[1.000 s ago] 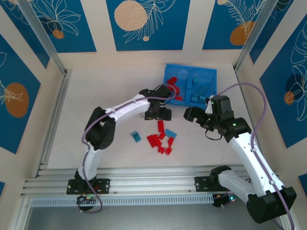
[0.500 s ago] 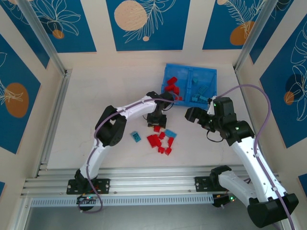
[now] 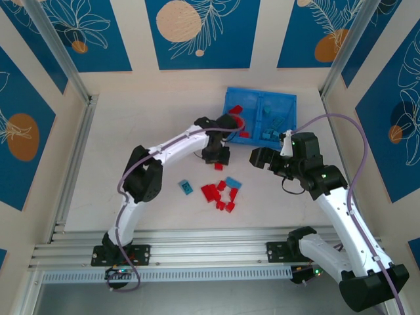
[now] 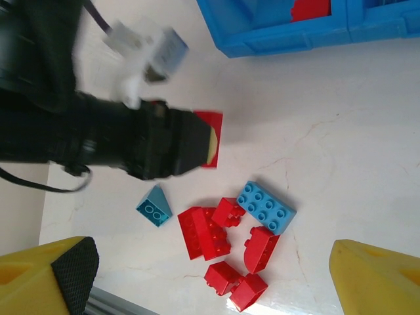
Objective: Sort the legos into containers by color
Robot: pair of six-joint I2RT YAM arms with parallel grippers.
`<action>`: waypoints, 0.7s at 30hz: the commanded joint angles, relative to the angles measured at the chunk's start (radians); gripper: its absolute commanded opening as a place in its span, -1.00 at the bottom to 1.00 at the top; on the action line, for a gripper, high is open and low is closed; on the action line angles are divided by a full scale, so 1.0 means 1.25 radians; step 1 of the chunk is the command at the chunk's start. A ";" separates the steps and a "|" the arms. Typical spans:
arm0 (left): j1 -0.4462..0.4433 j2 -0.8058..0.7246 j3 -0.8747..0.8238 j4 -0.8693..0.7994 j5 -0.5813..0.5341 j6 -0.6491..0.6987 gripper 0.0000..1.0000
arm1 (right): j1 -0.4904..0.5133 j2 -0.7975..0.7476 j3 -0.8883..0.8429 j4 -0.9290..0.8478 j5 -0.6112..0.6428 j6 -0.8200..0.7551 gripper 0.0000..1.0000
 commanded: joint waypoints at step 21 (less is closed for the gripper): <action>0.040 0.314 0.516 0.353 -0.225 0.120 -0.29 | 0.008 -0.043 0.004 -0.017 0.030 0.005 0.84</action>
